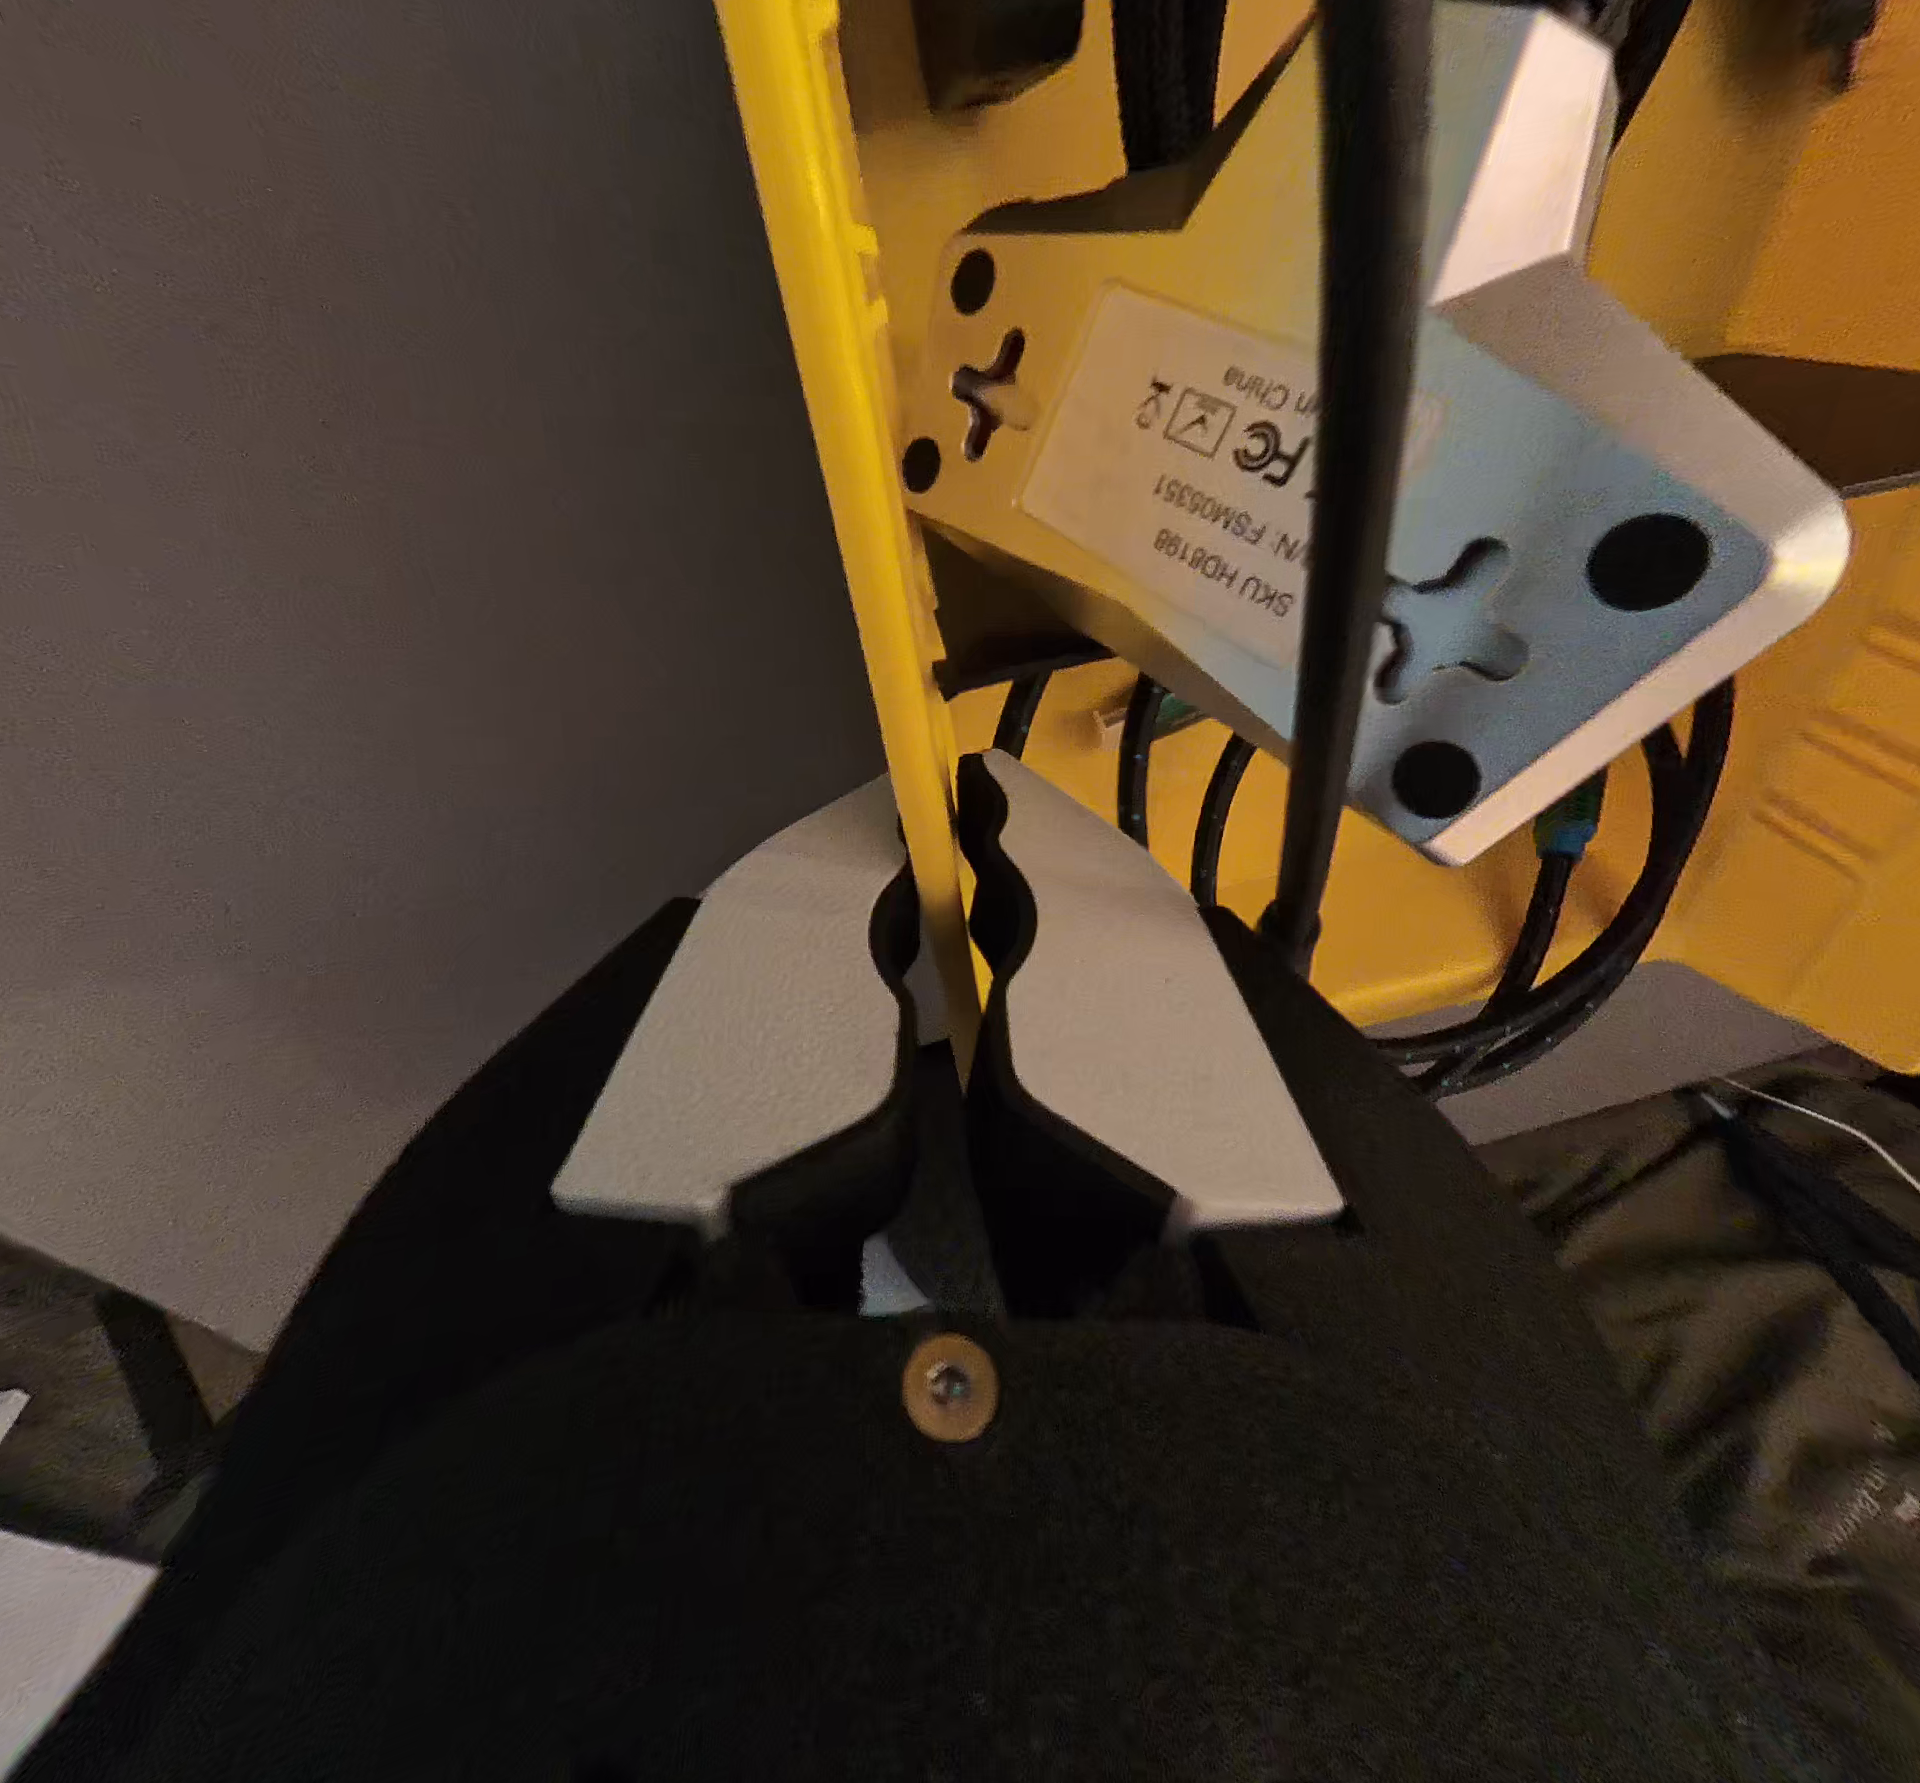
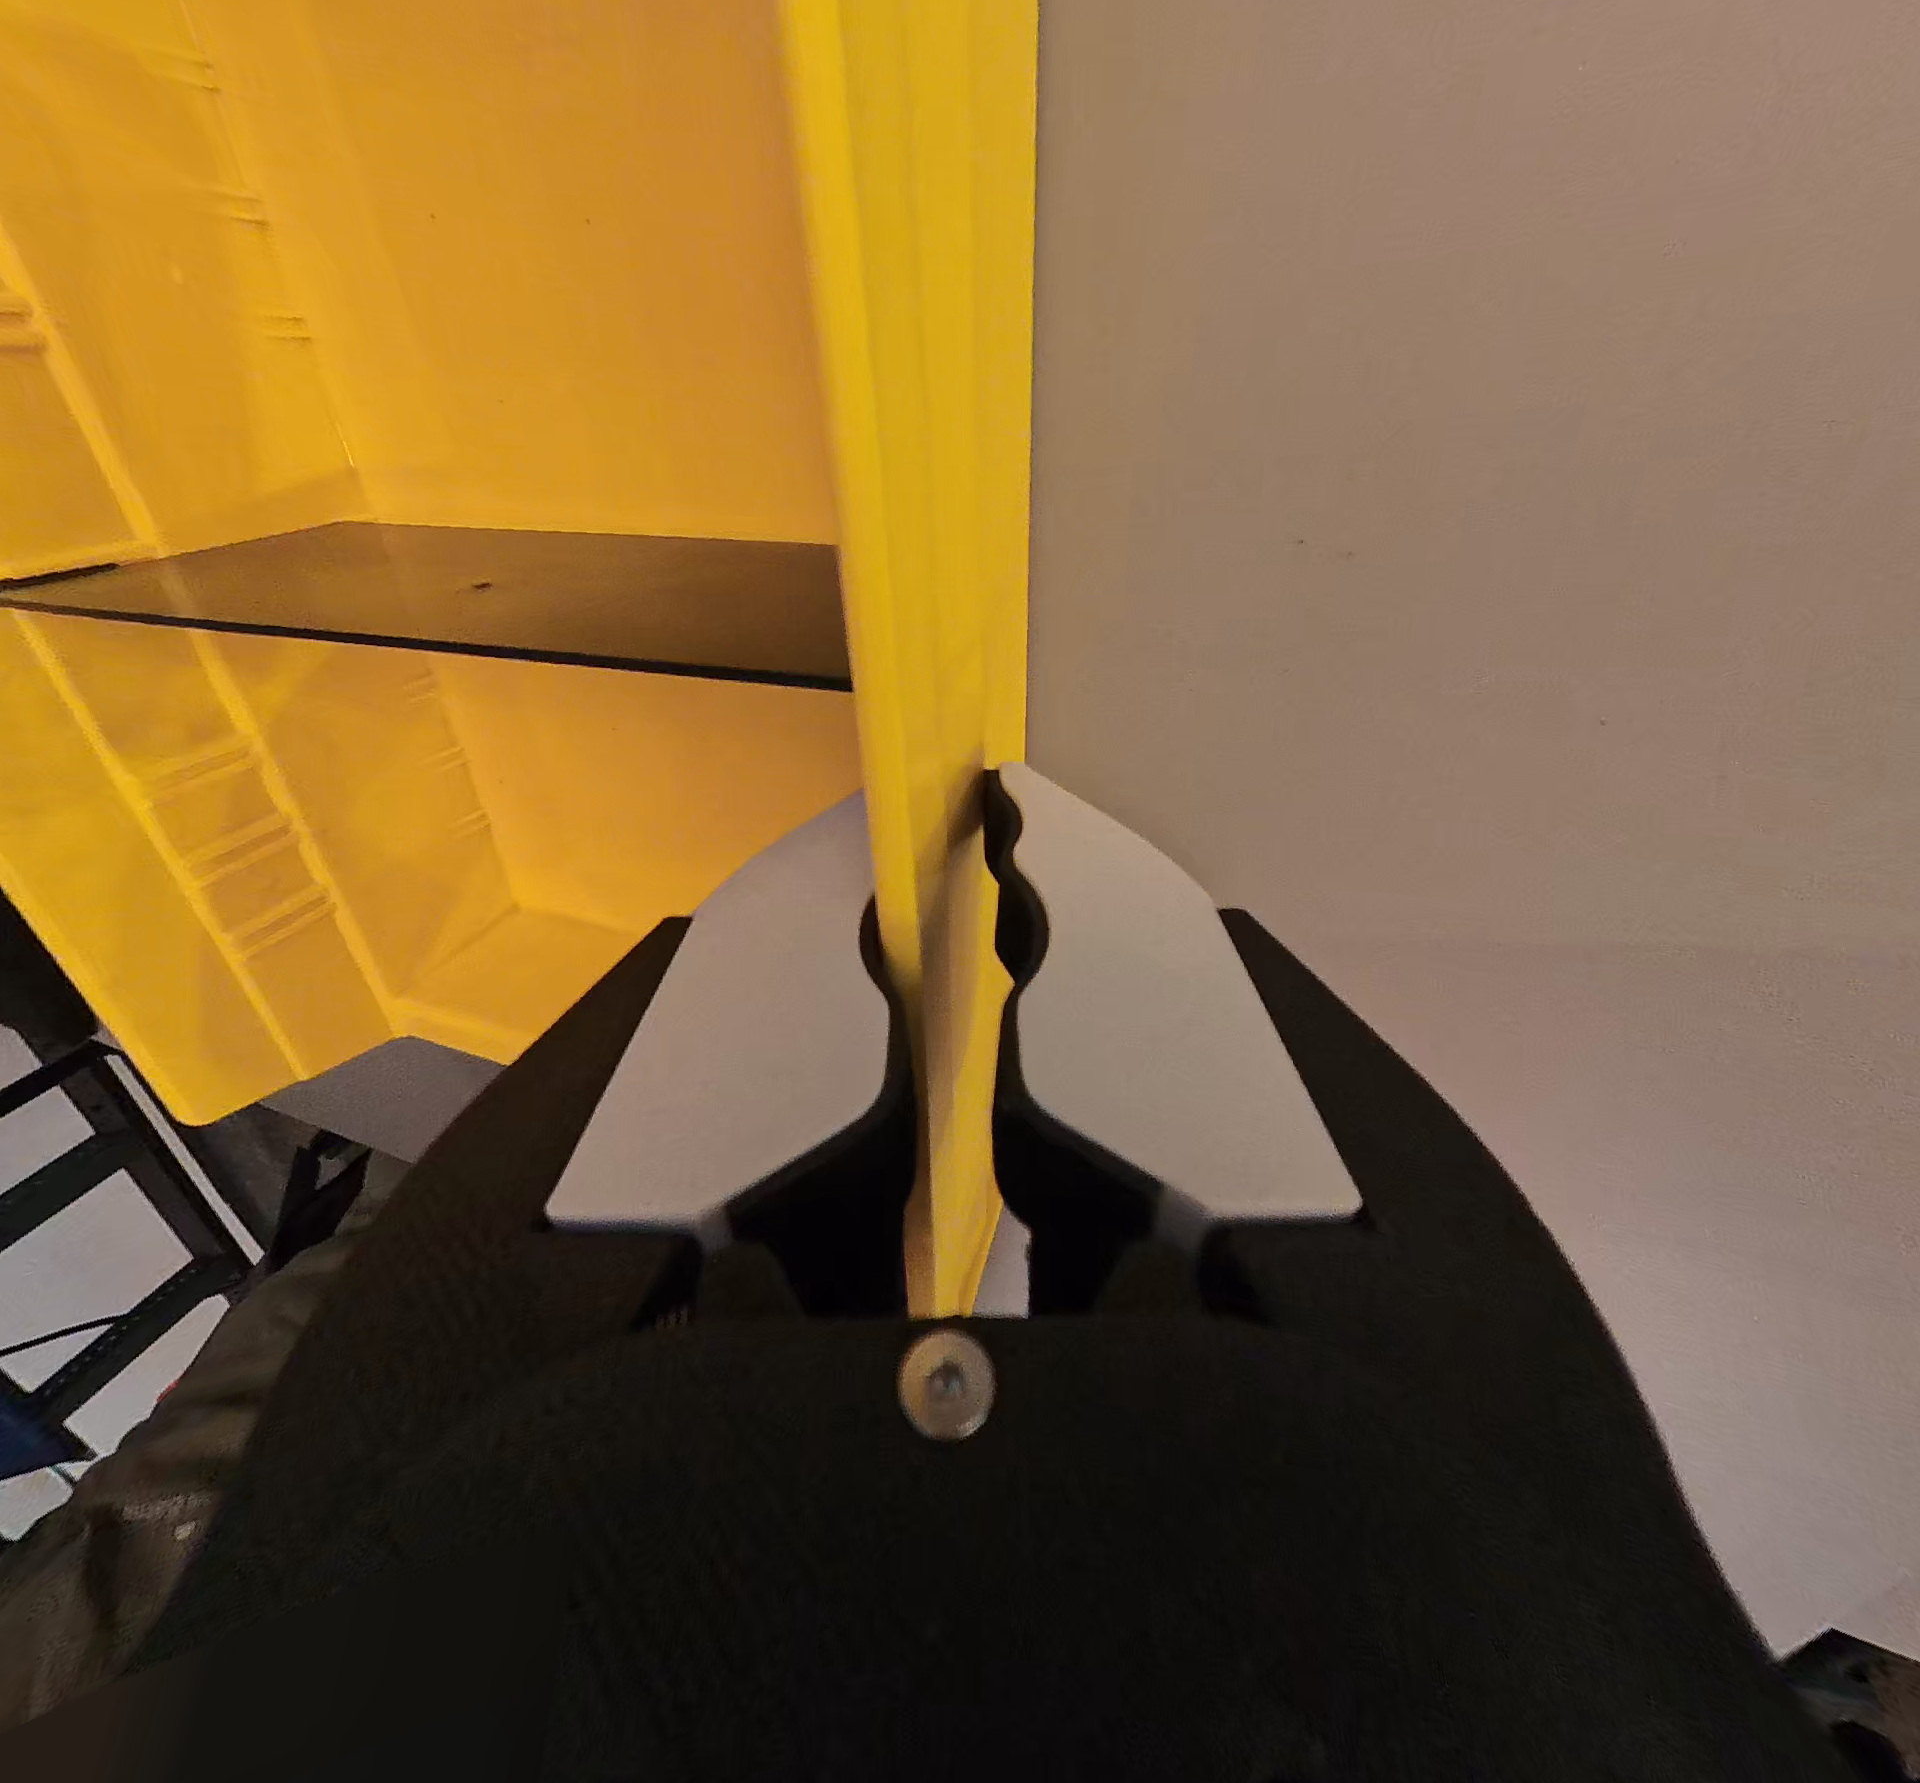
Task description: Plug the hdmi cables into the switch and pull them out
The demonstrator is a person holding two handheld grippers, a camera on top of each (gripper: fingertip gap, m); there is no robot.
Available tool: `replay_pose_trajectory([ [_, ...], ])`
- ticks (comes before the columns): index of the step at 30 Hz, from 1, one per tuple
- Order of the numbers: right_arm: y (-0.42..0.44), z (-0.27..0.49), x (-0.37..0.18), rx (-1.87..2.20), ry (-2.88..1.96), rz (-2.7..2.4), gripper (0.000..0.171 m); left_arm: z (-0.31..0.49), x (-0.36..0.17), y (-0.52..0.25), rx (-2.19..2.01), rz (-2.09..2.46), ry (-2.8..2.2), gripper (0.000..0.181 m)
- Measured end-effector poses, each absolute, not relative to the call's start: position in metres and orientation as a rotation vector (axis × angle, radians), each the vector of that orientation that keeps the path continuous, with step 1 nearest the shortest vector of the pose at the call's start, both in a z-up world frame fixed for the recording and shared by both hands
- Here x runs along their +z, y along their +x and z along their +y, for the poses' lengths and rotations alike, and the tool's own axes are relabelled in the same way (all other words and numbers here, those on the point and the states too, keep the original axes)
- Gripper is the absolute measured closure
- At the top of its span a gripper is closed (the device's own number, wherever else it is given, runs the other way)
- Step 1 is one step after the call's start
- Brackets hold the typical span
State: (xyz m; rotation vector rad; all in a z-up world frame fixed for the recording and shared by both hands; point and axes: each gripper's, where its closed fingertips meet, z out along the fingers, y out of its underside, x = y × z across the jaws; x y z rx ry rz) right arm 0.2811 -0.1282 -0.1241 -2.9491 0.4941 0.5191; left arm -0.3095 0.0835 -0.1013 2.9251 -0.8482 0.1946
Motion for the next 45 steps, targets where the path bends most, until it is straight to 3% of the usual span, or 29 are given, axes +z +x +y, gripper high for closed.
replay_pose_trajectory([
  [10,0.281,-0.138,-0.125,0.454,-3.005,0.496,0.163,0.088,-0.101,-0.375,0.17,-0.768,3.033,0.177],
  [25,0.28,-0.142,-0.126,0.365,-3.072,0.417,0.165,0.09,-0.101,-0.394,0.134,-0.76,3.084,0.176],
  [32,0.275,-0.145,-0.12,0.479,-3.061,0.413,0.154,0.095,-0.095,-0.401,-0.035,-0.955,3.121,0.162],
  [39,0.285,-0.141,-0.091,0.408,-2.923,0.449,0.15,0.101,-0.063,-0.397,0.025,-1.044,3.267,0.16],
  [45,0.293,-0.131,-0.033,0.225,-2.676,0.414,0.148,0.108,-0.002,-0.39,0.116,-1.244,3.575,0.16],
])
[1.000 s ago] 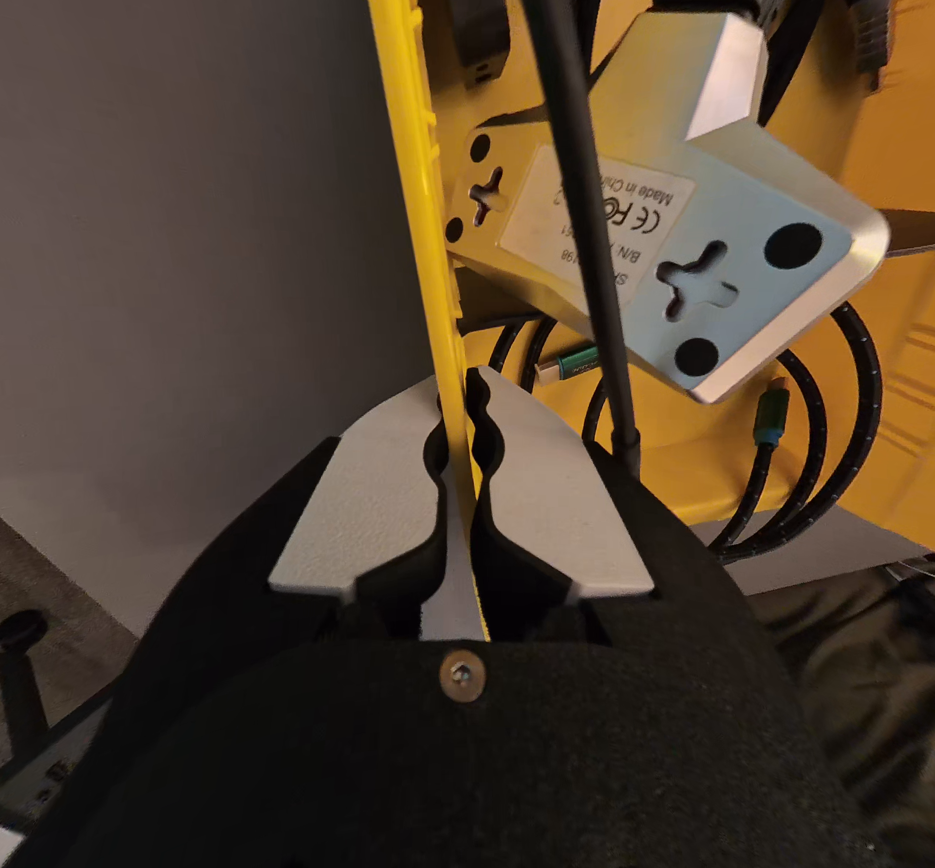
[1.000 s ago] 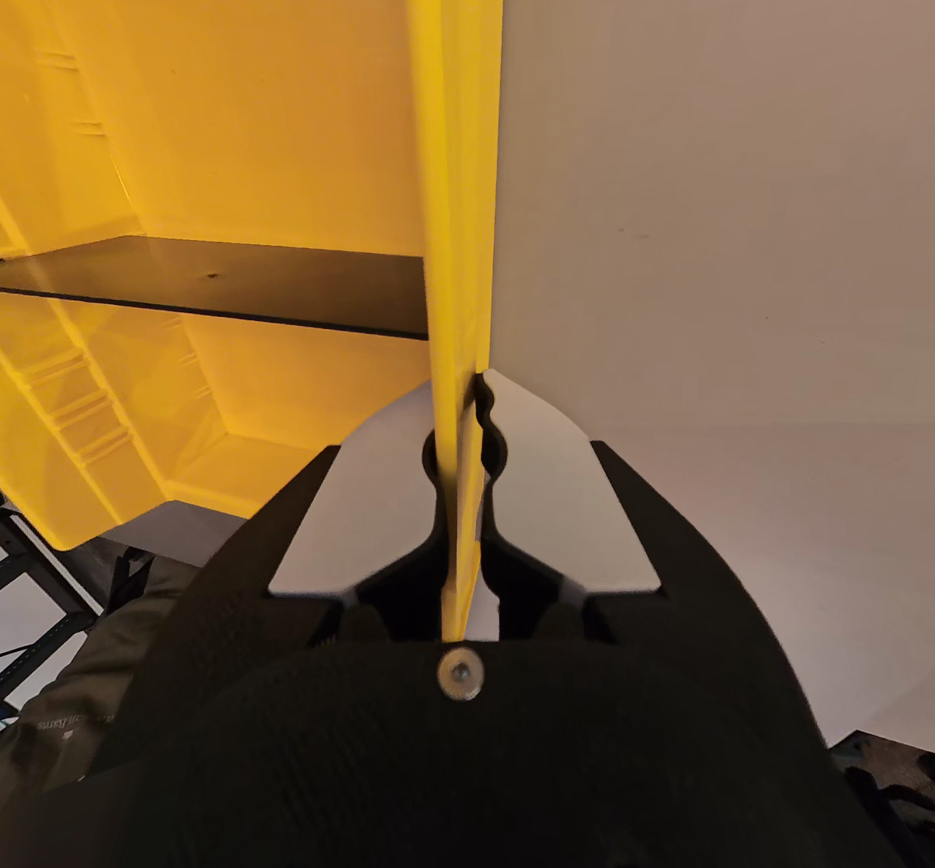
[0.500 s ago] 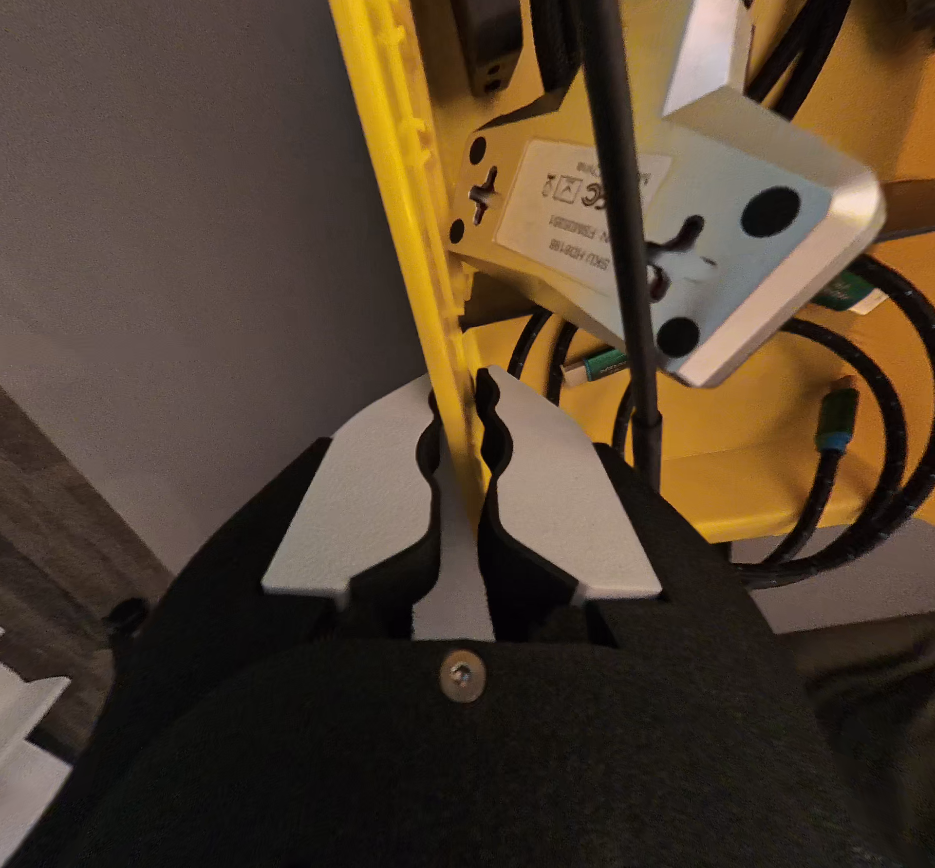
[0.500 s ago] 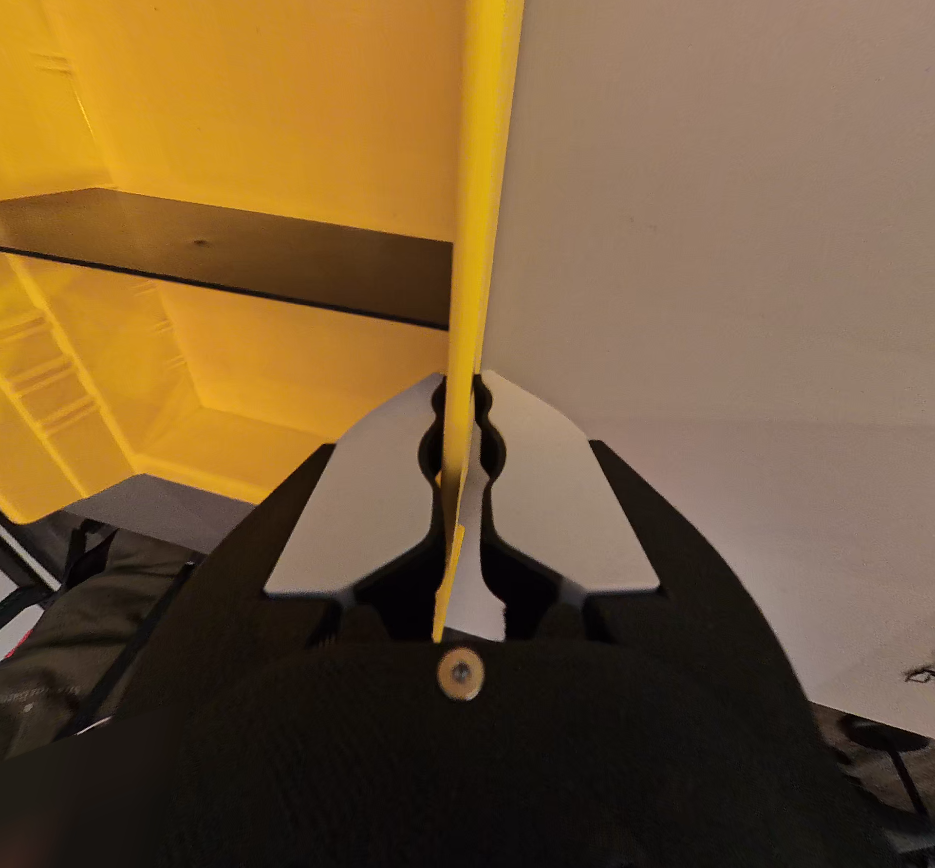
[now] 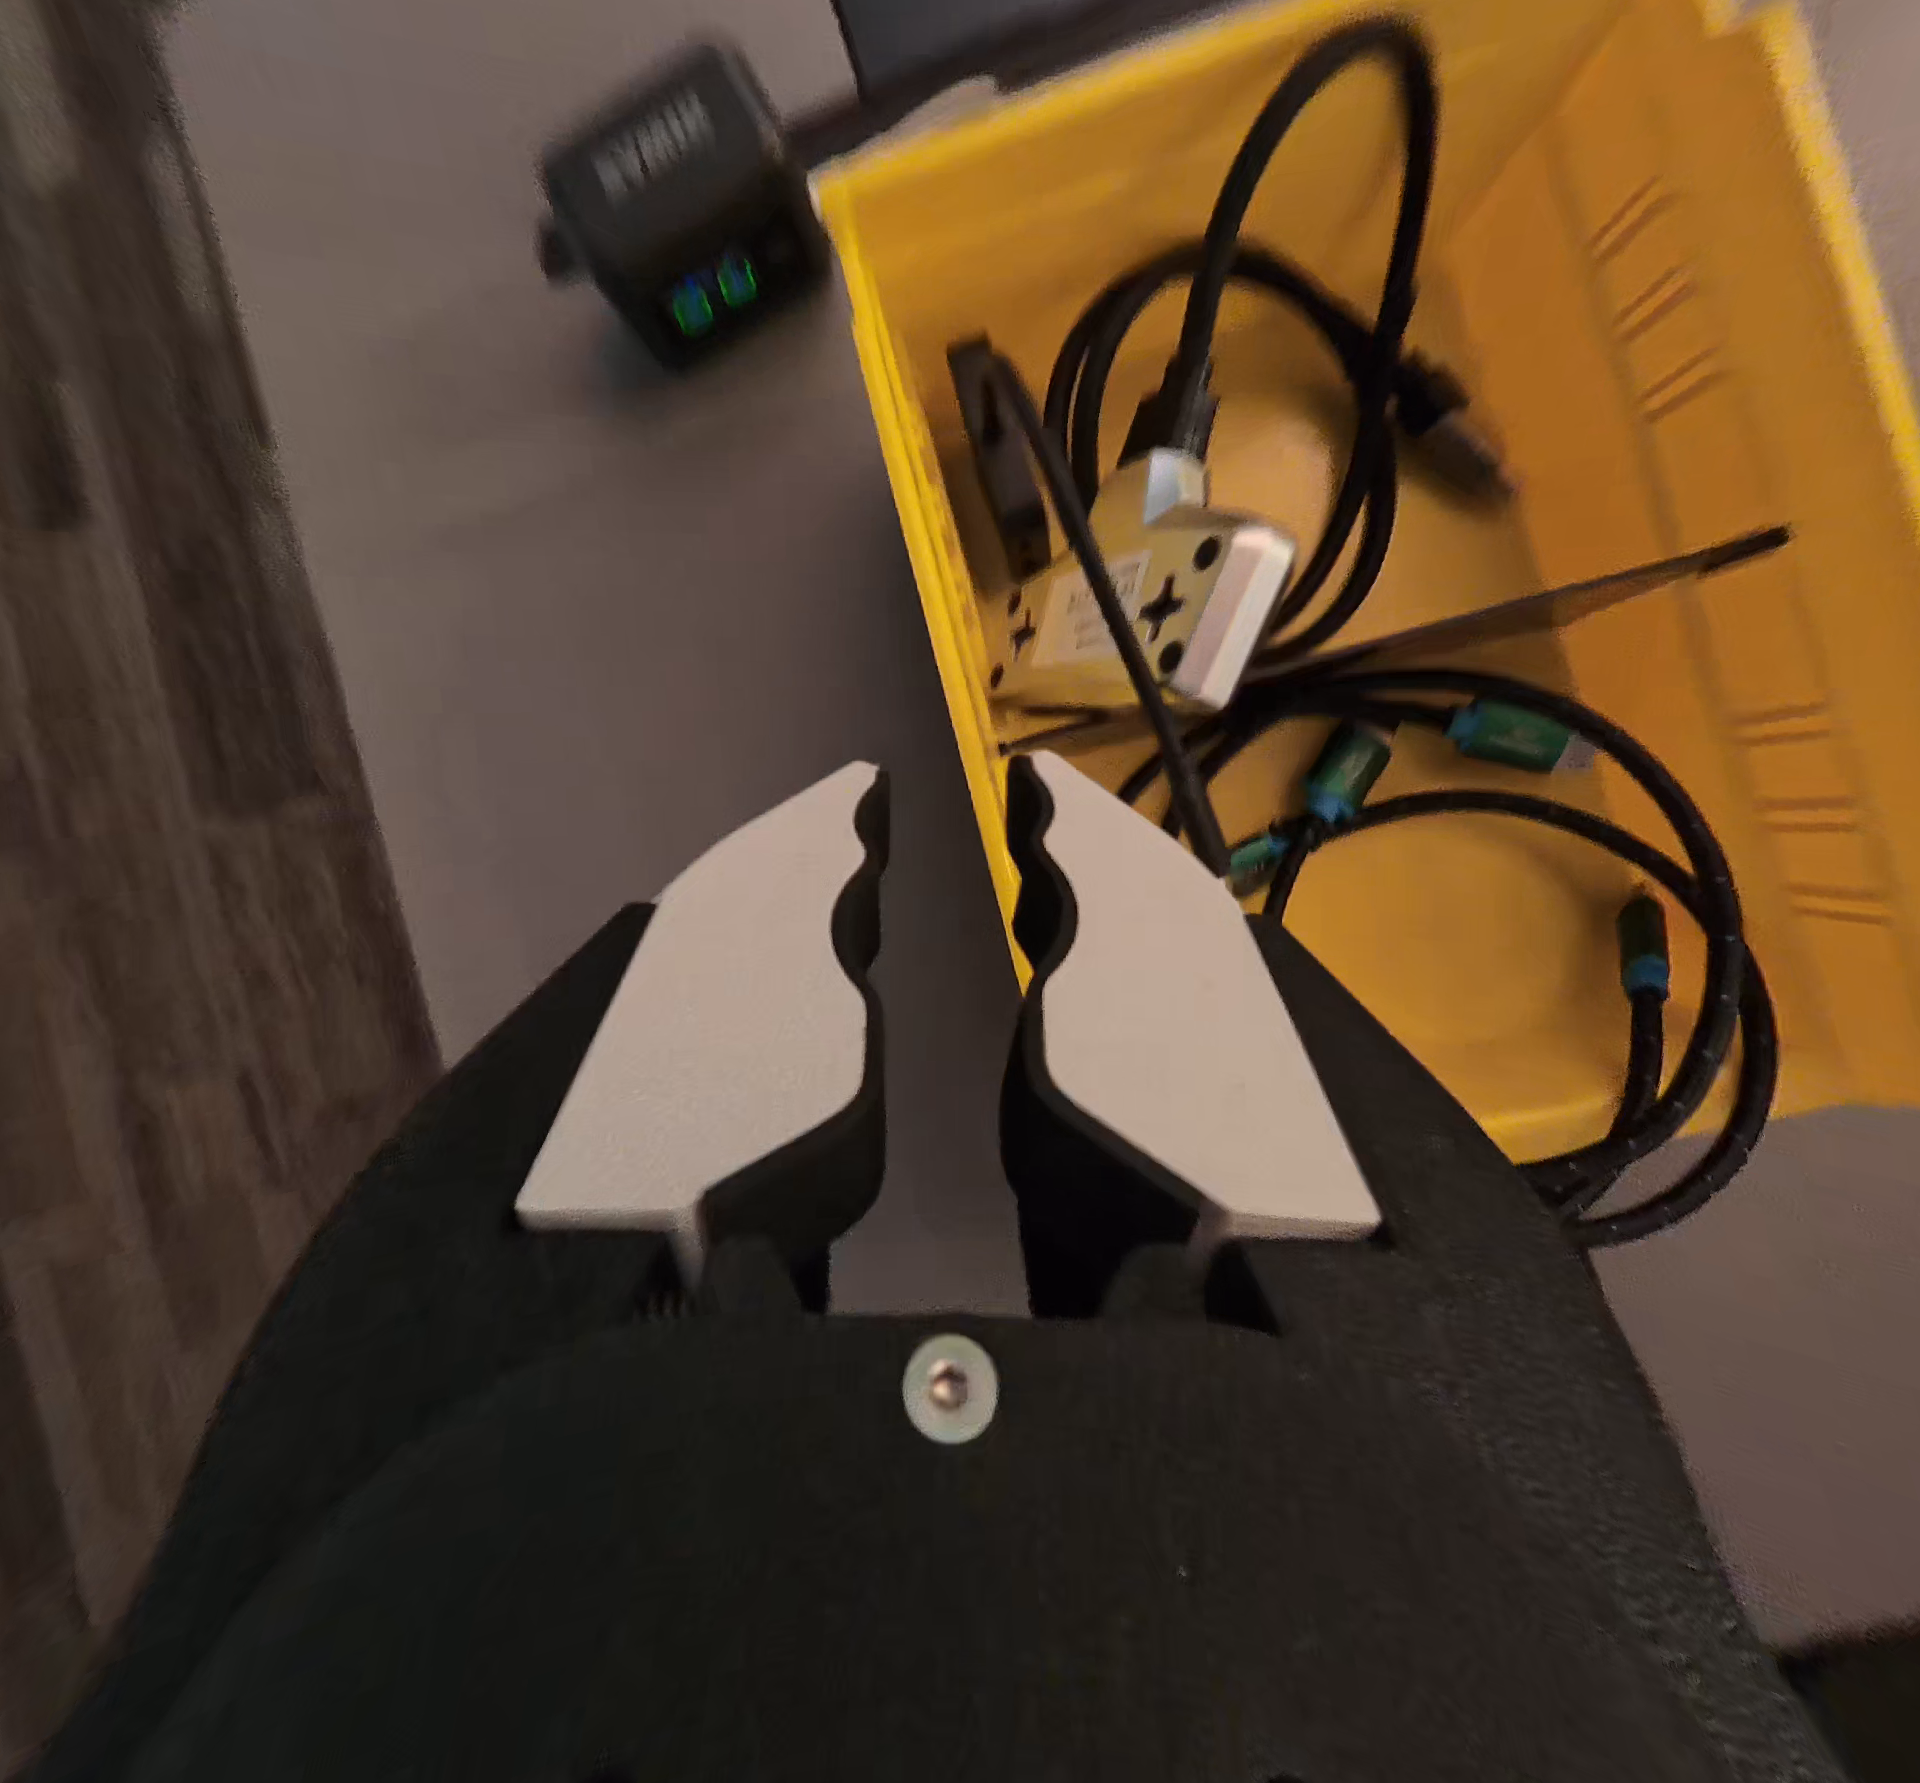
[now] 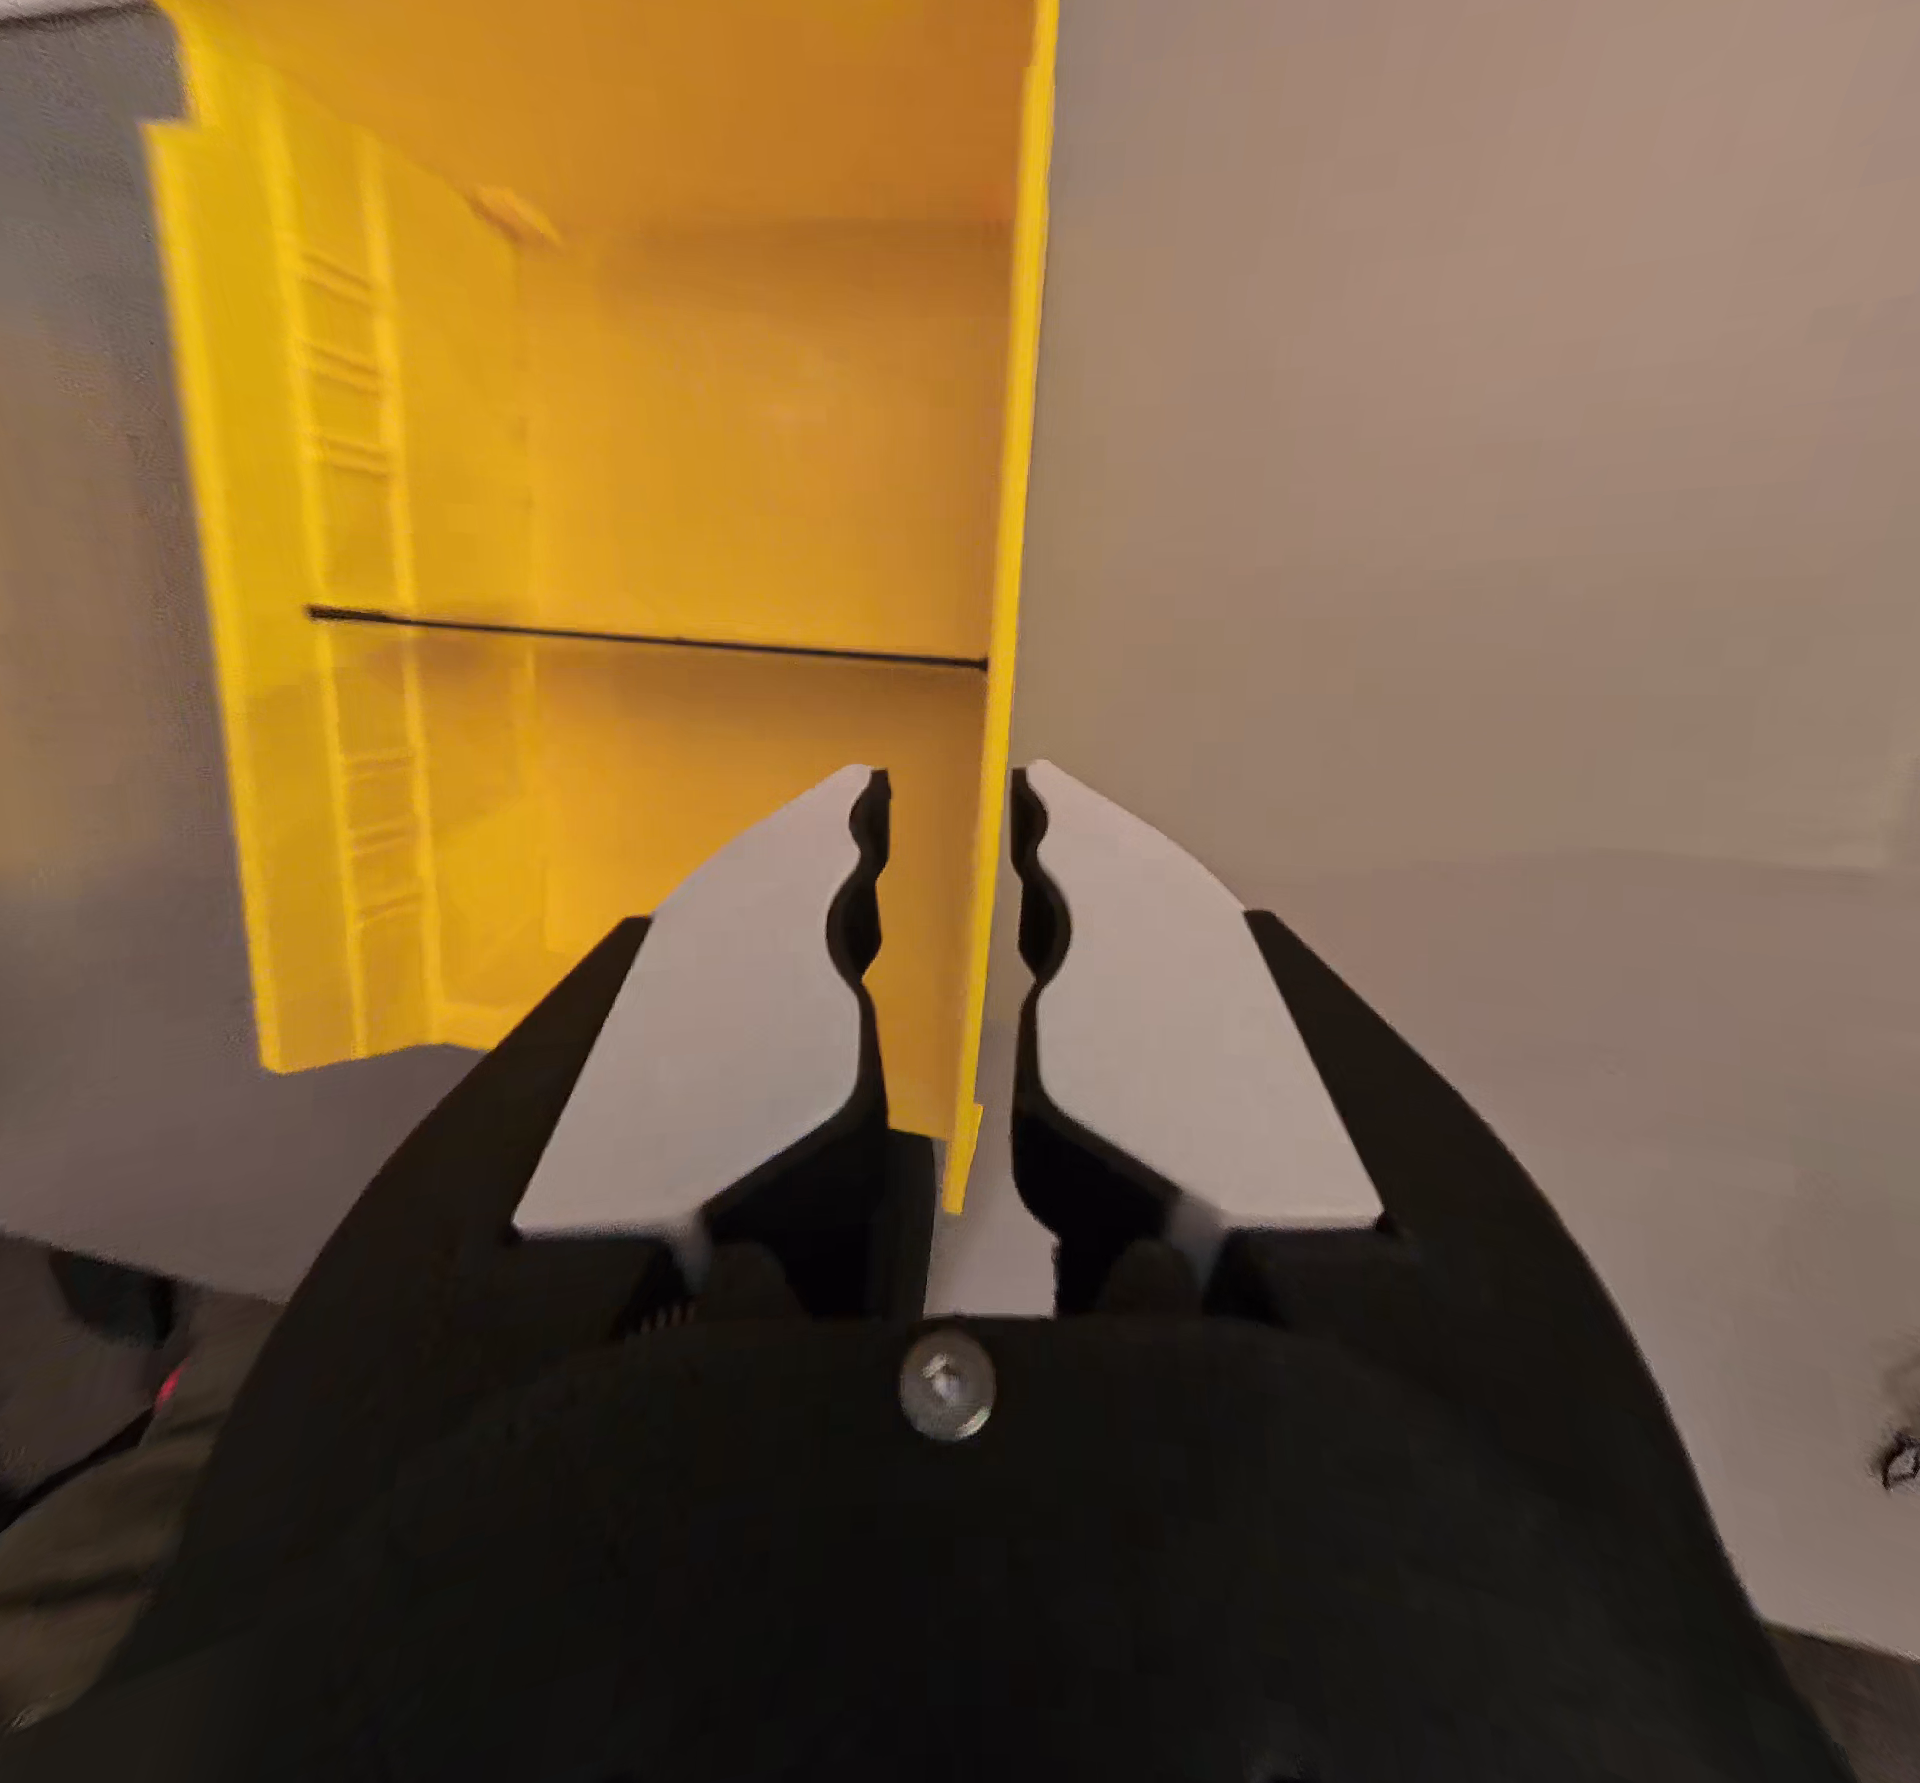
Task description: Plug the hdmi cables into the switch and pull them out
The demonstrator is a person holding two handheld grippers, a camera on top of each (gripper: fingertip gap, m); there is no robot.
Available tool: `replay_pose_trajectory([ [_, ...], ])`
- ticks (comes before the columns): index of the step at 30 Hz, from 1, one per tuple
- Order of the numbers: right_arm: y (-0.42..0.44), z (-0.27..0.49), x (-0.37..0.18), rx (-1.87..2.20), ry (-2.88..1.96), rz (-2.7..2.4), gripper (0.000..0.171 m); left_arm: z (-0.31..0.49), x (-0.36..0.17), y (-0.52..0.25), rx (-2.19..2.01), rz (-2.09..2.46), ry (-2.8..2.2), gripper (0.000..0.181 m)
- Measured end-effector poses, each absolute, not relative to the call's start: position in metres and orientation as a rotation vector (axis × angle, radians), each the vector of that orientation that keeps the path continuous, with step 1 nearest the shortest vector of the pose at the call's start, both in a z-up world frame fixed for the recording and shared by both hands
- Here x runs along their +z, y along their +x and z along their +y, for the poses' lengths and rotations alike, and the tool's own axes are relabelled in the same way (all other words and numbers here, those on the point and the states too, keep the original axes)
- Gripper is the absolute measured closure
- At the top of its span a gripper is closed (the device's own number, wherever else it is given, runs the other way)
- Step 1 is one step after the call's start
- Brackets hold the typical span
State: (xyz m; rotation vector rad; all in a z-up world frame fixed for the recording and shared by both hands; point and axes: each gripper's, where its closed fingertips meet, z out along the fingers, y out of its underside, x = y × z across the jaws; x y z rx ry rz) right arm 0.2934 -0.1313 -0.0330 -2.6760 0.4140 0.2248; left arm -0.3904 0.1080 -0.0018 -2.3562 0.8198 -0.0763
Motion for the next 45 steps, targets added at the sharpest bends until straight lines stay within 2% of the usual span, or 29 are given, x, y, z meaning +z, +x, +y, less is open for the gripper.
replay_pose_trajectory([
  [2,0.29,-0.125,-0.007,0.188,-2.567,0.369,0.148,0.107,0.03,-0.384,-0.058,0.809,-2.134,0.16],
  [4,0.282,-0.12,0.017,0.156,-2.466,0.309,0.149,0.096,0.062,-0.373,-0.078,0.768,-1.88,0.169],
  [8,0.26,-0.109,0.073,0.055,-2.234,0.148,0.149,0.065,0.089,-0.353,-0.04,0.78,-1.555,0.159],
  [14,0.216,-0.099,0.173,-0.17,-1.665,-0.123,0.14,0.052,0.058,-0.323,-0.046,0.96,-1.645,0.143],
  [15,0.21,-0.102,0.188,-0.21,-1.555,-0.133,0.136,0.053,0.053,-0.319,-0.041,0.988,-1.656,0.142],
  [17,0.191,-0.113,0.207,-0.259,-1.328,-0.202,0.115,0.058,0.037,-0.314,-0.014,1.068,-1.709,0.143],
  [18,0.18,-0.118,0.217,-0.282,-1.219,-0.252,0.116,0.064,0.027,-0.314,0.022,1.099,-1.75,0.143],
  [21,0.162,-0.119,0.22,-0.309,-1.176,-0.311,0.121,0.087,-0.001,-0.322,0.182,1.138,-1.836,0.142],
  [25,0.149,-0.109,0.213,-0.295,-1.196,-0.36,0.125,0.102,-0.025,-0.315,0.312,1.242,-1.798,0.151],
  [30,0.146,-0.095,0.199,-0.319,-1.263,-0.404,0.125,0.116,-0.06,-0.327,0.477,1.303,-2.003,0.136],
  [32,0.145,-0.092,0.196,-0.334,-1.276,-0.421,0.127,0.121,-0.067,-0.336,0.554,1.325,-2.037,0.148],
  [33,0.143,-0.09,0.194,-0.332,-1.286,-0.435,0.128,0.124,-0.069,-0.338,0.597,1.337,-2.016,0.153],
  [39,0.14,-0.08,0.181,-0.345,-1.341,-0.48,0.132,0.124,-0.066,-0.336,0.587,1.34,-2.05,0.158],
  [45,0.139,-0.075,0.175,-0.356,-1.368,-0.503,0.134,0.12,-0.02,-0.329,0.57,1.341,-2.065,0.16],
])
